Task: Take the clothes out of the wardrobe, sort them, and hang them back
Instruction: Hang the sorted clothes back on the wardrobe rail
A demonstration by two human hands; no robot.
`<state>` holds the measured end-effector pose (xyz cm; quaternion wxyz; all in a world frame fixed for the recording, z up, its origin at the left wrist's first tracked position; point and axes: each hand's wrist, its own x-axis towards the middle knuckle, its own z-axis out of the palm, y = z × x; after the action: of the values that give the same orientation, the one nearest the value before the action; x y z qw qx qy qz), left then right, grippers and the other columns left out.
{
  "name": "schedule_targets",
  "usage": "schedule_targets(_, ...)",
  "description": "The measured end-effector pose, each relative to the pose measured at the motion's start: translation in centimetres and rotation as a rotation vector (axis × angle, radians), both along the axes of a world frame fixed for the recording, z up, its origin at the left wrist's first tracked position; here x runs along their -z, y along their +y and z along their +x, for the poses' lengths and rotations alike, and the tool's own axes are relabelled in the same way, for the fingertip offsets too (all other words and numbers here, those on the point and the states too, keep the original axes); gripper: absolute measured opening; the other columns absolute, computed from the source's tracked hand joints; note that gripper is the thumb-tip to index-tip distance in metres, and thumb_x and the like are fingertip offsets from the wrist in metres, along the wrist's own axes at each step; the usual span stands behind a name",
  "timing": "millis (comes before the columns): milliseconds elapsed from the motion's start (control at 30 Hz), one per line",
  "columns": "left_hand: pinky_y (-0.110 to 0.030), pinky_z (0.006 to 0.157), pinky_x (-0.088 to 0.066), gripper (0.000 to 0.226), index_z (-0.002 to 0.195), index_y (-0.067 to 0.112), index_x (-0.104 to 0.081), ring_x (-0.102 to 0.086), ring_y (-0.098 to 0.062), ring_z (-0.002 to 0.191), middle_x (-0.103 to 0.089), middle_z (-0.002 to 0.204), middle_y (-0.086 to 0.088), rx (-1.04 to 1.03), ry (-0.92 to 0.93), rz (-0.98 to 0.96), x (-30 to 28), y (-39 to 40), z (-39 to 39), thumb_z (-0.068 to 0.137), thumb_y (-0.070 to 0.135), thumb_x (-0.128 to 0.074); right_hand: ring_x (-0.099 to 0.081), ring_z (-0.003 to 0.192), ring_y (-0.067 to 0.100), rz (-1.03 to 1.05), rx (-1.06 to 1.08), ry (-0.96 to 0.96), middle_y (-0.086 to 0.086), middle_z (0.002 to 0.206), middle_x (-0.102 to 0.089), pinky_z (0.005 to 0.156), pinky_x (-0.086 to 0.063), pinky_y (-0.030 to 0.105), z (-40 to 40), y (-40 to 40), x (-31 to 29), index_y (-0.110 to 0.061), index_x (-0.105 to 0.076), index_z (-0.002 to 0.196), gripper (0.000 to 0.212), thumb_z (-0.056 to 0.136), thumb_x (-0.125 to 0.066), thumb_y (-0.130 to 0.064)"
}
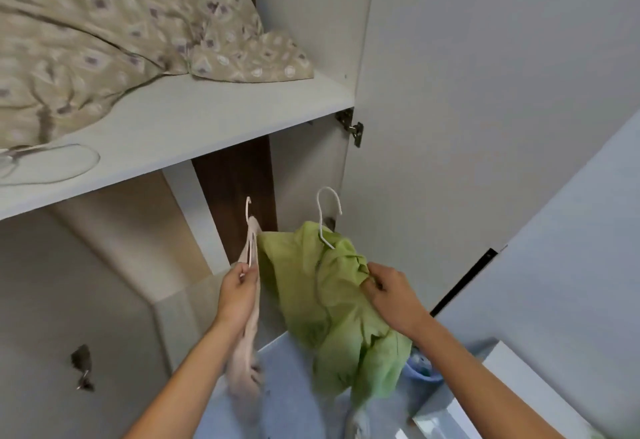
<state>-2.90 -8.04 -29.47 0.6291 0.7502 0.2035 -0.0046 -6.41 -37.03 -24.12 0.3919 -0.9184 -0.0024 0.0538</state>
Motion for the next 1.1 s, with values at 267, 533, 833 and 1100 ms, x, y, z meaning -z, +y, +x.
schedule_targets(267, -0.034, 0.067, -0.040, 0.024, 0.084, 0.003, -0.061, -0.054, -0.023, 0.070, -0.063, 0.076, -0.014, -0.127, 0.045, 0.037, -0.1, -1.5, 4.8, 0.106, 0.011, -0.054, -0.044, 0.055, 0.001, 0.268, -0.151, 0.029, -0.014, 0.061, -0.051, 0.059, -0.037, 0.030, 11.5, 3.0, 1.9, -0.028, -0.059, 0.077, 0.029, 0.101, -0.056, -0.011)
schedule_targets(533, -0.031, 0.053, -0.035, 0.020, 0.090, 0.009, -0.057, -0.050, -0.024, 0.068, -0.061, 0.080, -0.016, -0.081, 0.068, 0.094, -0.7, -1.0, 9.6, 0.108, 0.015, -0.053, -0.054, 0.057, 0.014, 0.285, -0.142, -0.006, 0.000, 0.068, -0.064, 0.060, -0.049, 0.042, 18.1, 6.7, 4.1, -0.027, -0.066, 0.092, 0.016, 0.096, -0.054, -0.036)
schedule_targets(833, -0.022, 0.042, -0.035, 0.027, 0.082, 0.017, -0.054, -0.048, -0.011, 0.049, -0.057, 0.065, -0.002, 0.031, -0.011, 0.130, 1.9, 1.2, 14.2, 0.109, 0.014, -0.052, -0.060, 0.070, 0.017, 0.145, -0.125, -0.087, -0.005, 0.073, -0.060, 0.064, -0.046, 0.032, 23.3, 10.7, 6.3, -0.020, -0.063, 0.090, 0.017, 0.101, -0.055, -0.030)
schedule_targets(1100, -0.034, 0.064, -0.051, 0.026, 0.080, 0.015, -0.060, -0.064, -0.023, 0.070, -0.072, 0.081, -0.012, -0.022, -0.074, 0.171, 2.7, 3.2, 17.9, 0.105, 0.012, -0.057, -0.056, 0.072, 0.024, 0.144, -0.124, -0.156, -0.005, 0.070, -0.052, 0.066, -0.041, 0.033, 28.2, 12.8, 7.2, -0.022, -0.052, 0.075, 0.024, 0.098, -0.058, -0.024)
